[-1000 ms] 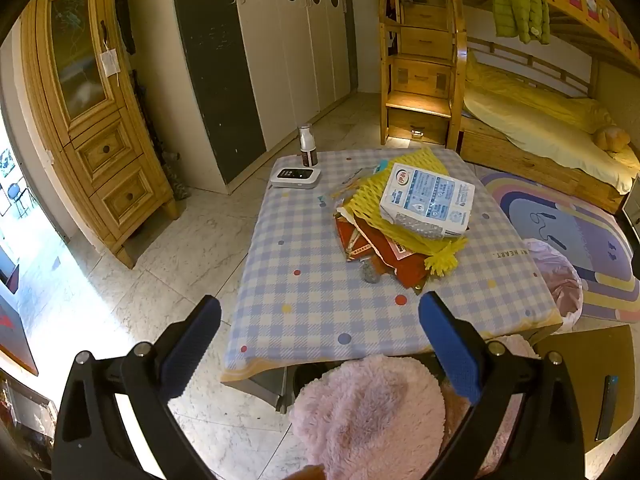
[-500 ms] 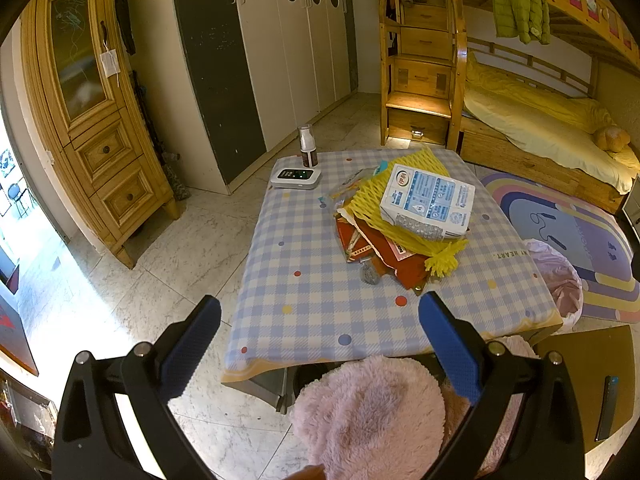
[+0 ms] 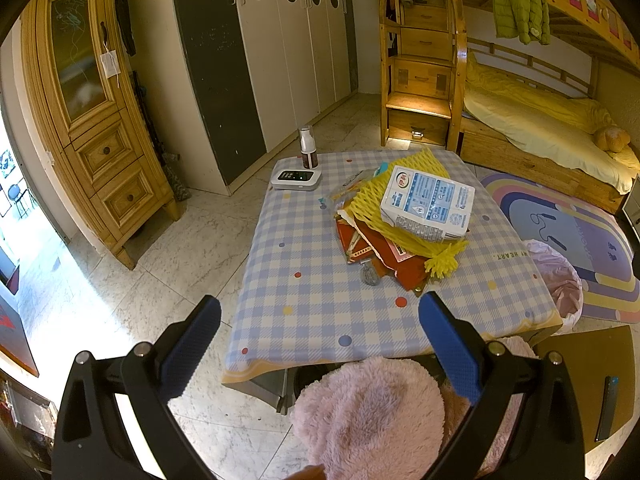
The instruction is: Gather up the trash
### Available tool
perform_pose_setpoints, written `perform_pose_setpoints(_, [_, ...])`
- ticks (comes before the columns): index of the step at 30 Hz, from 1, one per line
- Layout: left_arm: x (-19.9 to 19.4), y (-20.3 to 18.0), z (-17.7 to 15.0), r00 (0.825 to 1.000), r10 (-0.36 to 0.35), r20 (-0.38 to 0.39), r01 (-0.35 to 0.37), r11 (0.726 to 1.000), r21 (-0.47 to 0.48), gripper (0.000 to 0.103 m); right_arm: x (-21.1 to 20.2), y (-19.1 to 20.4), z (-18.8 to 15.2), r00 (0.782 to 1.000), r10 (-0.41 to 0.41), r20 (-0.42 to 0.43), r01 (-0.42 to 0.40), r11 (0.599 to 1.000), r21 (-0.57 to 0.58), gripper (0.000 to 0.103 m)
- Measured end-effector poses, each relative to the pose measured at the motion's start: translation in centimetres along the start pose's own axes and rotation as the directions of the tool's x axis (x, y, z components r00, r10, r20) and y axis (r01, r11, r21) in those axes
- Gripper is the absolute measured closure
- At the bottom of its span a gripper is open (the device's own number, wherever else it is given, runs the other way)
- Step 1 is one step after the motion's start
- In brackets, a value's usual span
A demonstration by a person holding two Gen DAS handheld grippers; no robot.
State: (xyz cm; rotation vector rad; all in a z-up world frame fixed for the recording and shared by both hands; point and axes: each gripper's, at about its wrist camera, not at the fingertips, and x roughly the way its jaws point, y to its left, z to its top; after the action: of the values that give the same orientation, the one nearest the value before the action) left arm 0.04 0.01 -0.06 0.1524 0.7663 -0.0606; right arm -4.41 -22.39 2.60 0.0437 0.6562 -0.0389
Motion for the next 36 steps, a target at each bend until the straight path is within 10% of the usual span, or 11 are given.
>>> perform_pose_setpoints(36, [-0.03,0.00,0.00,1.000,0.001,0.000,-0.001,1.000,-0.001,0.007,-0.01,-0.03,-0.03,1.000,0.000,0.002,0.000,1.000,0.000,0.005])
